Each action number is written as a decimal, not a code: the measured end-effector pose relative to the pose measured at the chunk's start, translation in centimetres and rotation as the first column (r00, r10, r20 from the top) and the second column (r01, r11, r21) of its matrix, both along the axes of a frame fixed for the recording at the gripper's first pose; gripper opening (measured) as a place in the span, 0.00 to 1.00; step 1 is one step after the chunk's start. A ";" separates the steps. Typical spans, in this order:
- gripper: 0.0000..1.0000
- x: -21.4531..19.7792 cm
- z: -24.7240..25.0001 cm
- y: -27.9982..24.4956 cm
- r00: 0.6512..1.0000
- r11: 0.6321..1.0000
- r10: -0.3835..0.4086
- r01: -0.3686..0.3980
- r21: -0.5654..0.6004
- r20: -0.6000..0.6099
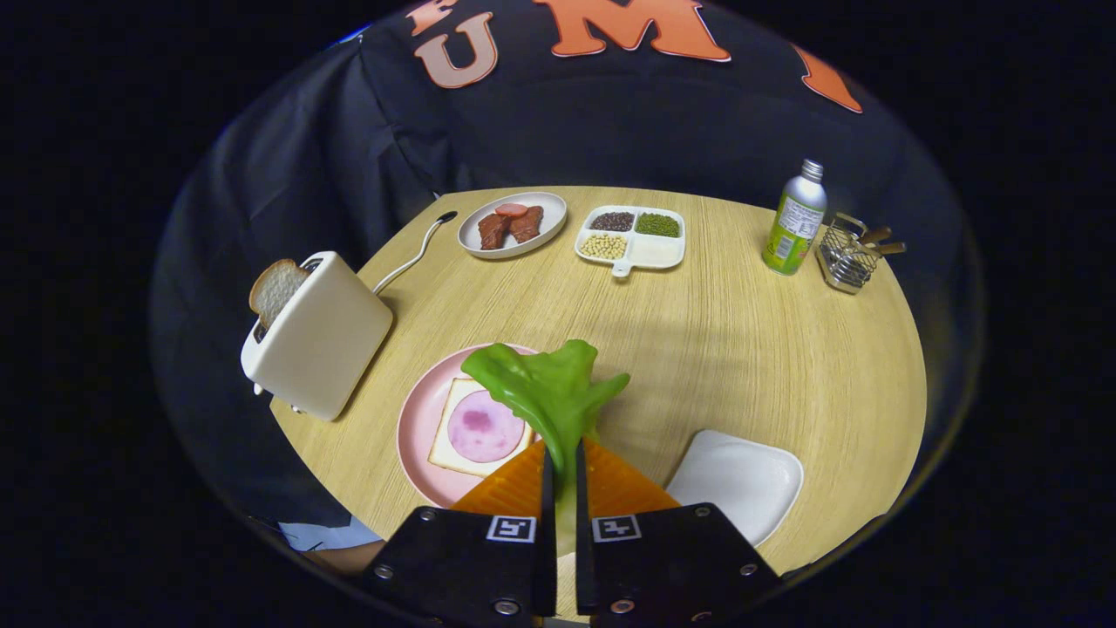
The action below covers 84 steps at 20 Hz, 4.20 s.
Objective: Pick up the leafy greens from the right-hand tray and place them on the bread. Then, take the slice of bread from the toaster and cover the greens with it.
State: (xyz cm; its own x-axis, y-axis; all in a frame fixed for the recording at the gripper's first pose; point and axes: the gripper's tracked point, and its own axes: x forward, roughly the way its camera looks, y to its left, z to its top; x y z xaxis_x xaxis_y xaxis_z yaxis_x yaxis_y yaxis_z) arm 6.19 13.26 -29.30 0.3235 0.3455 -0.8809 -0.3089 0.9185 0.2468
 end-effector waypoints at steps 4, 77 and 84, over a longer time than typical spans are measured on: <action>0.09 0.0 -1.2 2.1 1.000 1.000 0.012 -0.012 0.004 -0.027; 0.88 3.0 10.5 36.6 0.990 0.997 0.069 -0.065 0.037 -0.126; 0.64 3.7 8.0 35.7 0.992 0.998 0.029 -0.035 -0.049 -0.126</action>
